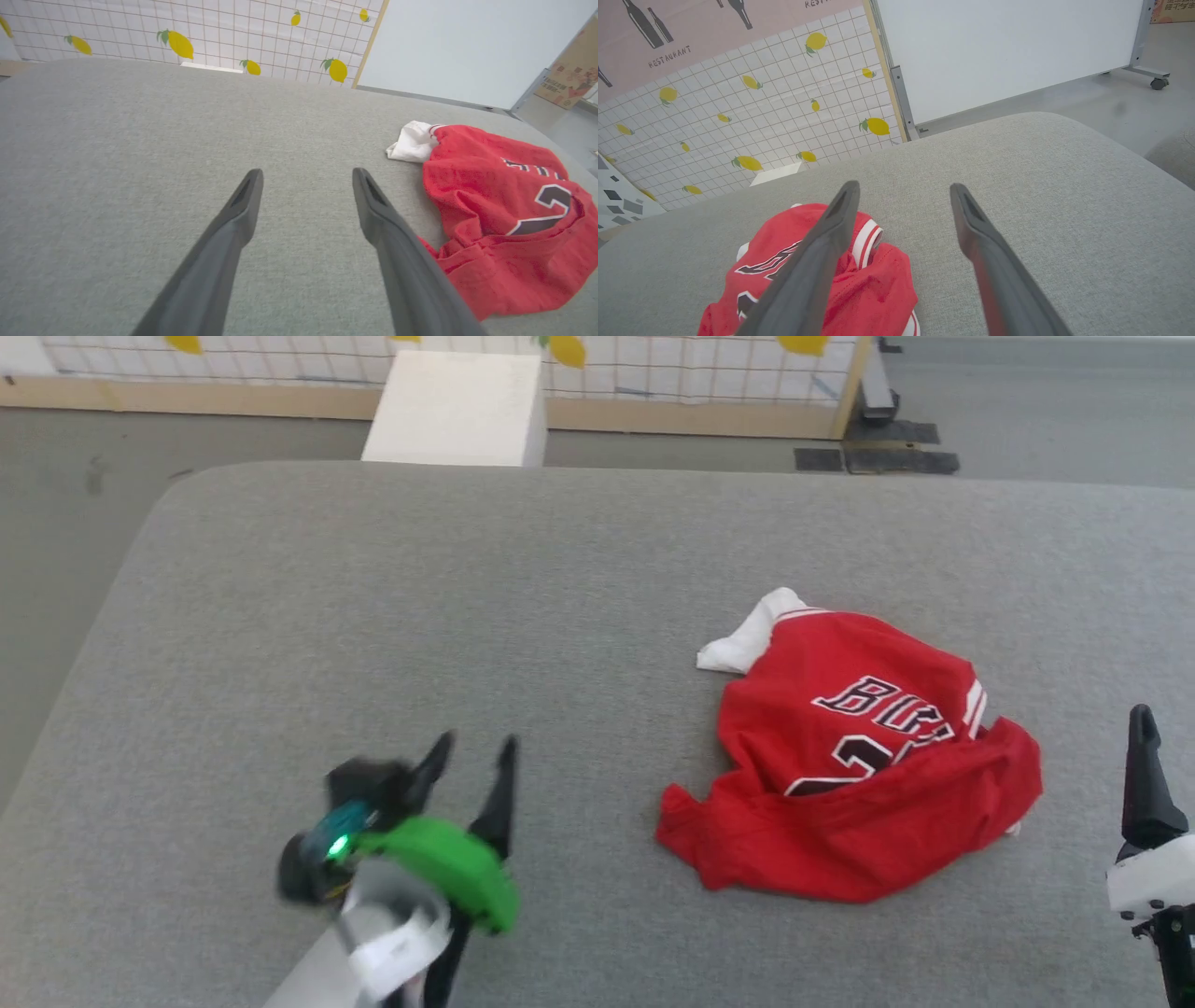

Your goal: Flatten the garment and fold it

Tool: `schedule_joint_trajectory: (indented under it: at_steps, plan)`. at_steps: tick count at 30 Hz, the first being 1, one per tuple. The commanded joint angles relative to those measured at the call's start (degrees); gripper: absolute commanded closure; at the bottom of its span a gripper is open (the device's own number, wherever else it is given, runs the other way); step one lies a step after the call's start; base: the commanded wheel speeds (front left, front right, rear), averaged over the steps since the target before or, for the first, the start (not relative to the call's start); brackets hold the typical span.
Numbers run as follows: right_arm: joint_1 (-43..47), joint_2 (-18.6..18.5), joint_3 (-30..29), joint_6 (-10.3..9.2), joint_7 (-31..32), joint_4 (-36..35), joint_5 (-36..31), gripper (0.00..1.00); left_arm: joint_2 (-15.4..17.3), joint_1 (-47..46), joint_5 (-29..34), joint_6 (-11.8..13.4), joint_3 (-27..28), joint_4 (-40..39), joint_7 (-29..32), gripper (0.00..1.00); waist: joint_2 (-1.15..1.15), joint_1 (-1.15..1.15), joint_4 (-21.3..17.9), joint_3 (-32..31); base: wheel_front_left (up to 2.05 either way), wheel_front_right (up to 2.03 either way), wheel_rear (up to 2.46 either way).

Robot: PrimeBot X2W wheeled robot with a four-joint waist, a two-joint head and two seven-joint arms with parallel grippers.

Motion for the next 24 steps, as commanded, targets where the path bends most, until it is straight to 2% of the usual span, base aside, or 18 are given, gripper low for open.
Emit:
schedule_joint_trajectory:
  at_steps: [1,6,9,13,16,24]
  plan:
    - [-0.16,0.14,0.21,-0.09,0.10,-0.37,-0.39,0.00,-1.32,-3.73,-0.36,-0.98,-1.08,0.33,1.51,0.00,0.00,0.00,-1.57,1.01,0.00,0.00,0.00]
    - [-0.86,0.16,0.68,-0.09,0.82,-0.07,0.41,0.00,-6.66,-14.80,-0.64,-3.93,-6.38,4.50,11.73,0.00,0.00,0.00,-3.78,2.43,0.00,0.00,0.00]
    - [-1.24,0.17,1.14,-0.09,0.99,0.31,0.48,0.00,-9.32,-21.63,-0.97,-4.57,-10.39,9.32,22.71,0.00,0.00,0.00,-5.51,3.42,0.00,0.00,0.00]
    - [-1.67,0.17,1.45,-0.09,1.10,0.94,0.37,0.00,-11.03,-28.91,-1.39,-5.40,-15.54,15.44,37.21,0.00,0.00,0.00,-7.65,4.88,0.00,0.00,0.00]
    - [-2.26,0.17,1.64,-0.09,0.78,1.36,0.52,0.00,-11.50,-32.82,-0.92,-5.43,-18.36,19.42,44.83,0.00,0.00,0.00,-9.37,6.07,0.00,0.00,0.00]
    - [-2.77,0.18,1.35,-0.09,-0.31,2.79,0.86,0.00,-12.02,-35.02,-0.66,-6.51,-23.08,25.66,52.65,0.00,0.00,0.00,-11.49,8.56,0.00,0.00,0.00]
